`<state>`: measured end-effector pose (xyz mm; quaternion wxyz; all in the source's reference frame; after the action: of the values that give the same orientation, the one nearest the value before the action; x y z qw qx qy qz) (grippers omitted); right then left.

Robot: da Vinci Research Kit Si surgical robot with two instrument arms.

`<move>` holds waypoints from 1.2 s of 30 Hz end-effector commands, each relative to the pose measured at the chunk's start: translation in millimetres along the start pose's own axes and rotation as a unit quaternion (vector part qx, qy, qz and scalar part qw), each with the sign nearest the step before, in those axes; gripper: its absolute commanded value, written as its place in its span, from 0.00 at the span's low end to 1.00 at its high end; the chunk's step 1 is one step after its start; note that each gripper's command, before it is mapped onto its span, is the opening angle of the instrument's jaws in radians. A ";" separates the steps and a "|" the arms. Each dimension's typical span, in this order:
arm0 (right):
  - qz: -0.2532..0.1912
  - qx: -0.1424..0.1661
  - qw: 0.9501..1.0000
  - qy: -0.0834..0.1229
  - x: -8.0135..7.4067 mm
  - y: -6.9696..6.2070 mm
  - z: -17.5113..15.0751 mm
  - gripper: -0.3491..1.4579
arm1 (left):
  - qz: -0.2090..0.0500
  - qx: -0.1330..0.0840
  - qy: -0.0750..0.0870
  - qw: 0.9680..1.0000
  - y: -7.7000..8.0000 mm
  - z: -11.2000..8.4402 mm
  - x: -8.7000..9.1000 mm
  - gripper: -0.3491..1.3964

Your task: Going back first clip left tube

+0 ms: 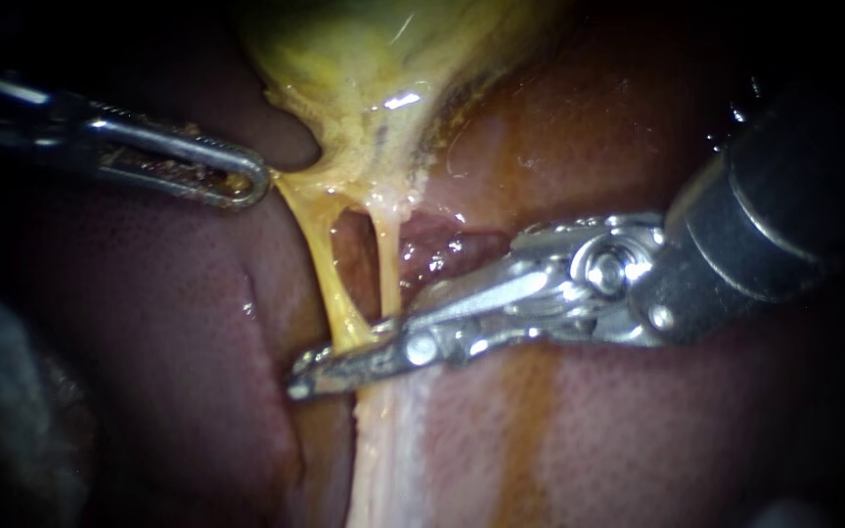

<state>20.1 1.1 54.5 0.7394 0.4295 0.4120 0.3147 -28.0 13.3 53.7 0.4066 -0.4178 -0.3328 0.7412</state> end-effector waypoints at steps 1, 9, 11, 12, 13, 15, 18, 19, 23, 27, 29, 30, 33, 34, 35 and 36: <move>0.000 0.001 1.000 0.001 0.0 0.0 0.0 0.00 | 0.000 0.000 0.000 1.000 0.0 0.0 0.0 0.00; -0.021 0.021 0.999 0.025 -0.2 0.2 0.5 0.31 | 0.000 0.000 0.000 1.000 -0.1 0.0 0.0 0.00; -0.027 0.021 0.999 0.026 -0.3 0.3 0.9 0.38 | 0.000 0.000 0.000 1.000 -0.1 0.0 0.0 0.00; -0.028 0.020 0.999 0.026 -0.4 0.4 1.1 0.41 | 0.000 0.000 0.000 1.000 -0.1 0.0 0.0 0.00; -0.031 0.020 0.999 0.028 -0.5 0.5 1.3 0.42 | 0.000 0.000 0.000 1.000 -0.1 0.0 0.0 0.00; -0.036 0.021 0.999 0.030 -0.9 0.8 1.8 0.43 | 0.000 0.000 0.000 1.000 -0.1 0.0 0.0 0.00; -0.048 0.017 0.998 0.035 -1.9 1.3 2.5 0.44 | 0.000 0.000 0.000 1.000 -0.1 0.0 0.0 0.00; -0.058 0.016 0.998 0.035 -2.2 1.5 2.6 0.44 | 0.000 0.000 0.000 1.000 -0.1 0.0 -0.1 0.00; -0.093 -0.008 0.994 0.053 -2.4 2.7 3.3 0.47 | 0.000 0.000 0.000 1.000 -0.1 0.1 -0.1 0.00; -0.127 -0.022 0.990 0.058 -2.3 3.4 2.9 0.47 | 0.000 0.000 0.000 1.000 -0.2 0.1 -0.1 0.00; -0.140 -0.026 0.988 0.061 -2.4 3.6 2.5 0.47 | 0.000 0.000 0.000 1.000 -0.2 0.1 -0.1 0.00; -0.151 -0.029 0.986 0.062 -2.5 3.7 2.3 0.47 | 0.000 0.000 0.000 1.000 -0.2 0.1 -0.1 0.00; -0.179 -0.036 0.981 0.066 -2.8 3.5 1.4 0.47 | 0.000 0.000 0.000 1.000 -0.2 0.1 -0.1 0.00; -0.188 -0.037 0.979 0.066 -2.9 3.4 1.1 0.47 | 0.000 0.000 0.000 1.000 -0.2 0.1 -0.1 0.00; -0.193 -0.037 0.978 0.066 -3.0 3.2 0.7 0.47 | 0.000 0.000 0.000 1.000 -0.2 0.1 -0.1 0.00; -0.199 -0.038 0.977 0.067 -3.2 3.0 0.1 0.47 | 0.000 0.000 0.000 1.000 -0.2 0.1 -0.1 0.00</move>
<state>18.0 -0.4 58.1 0.7747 0.2860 0.5272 0.2003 -28.0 13.3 53.9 0.4067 -0.4178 -0.3324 0.7413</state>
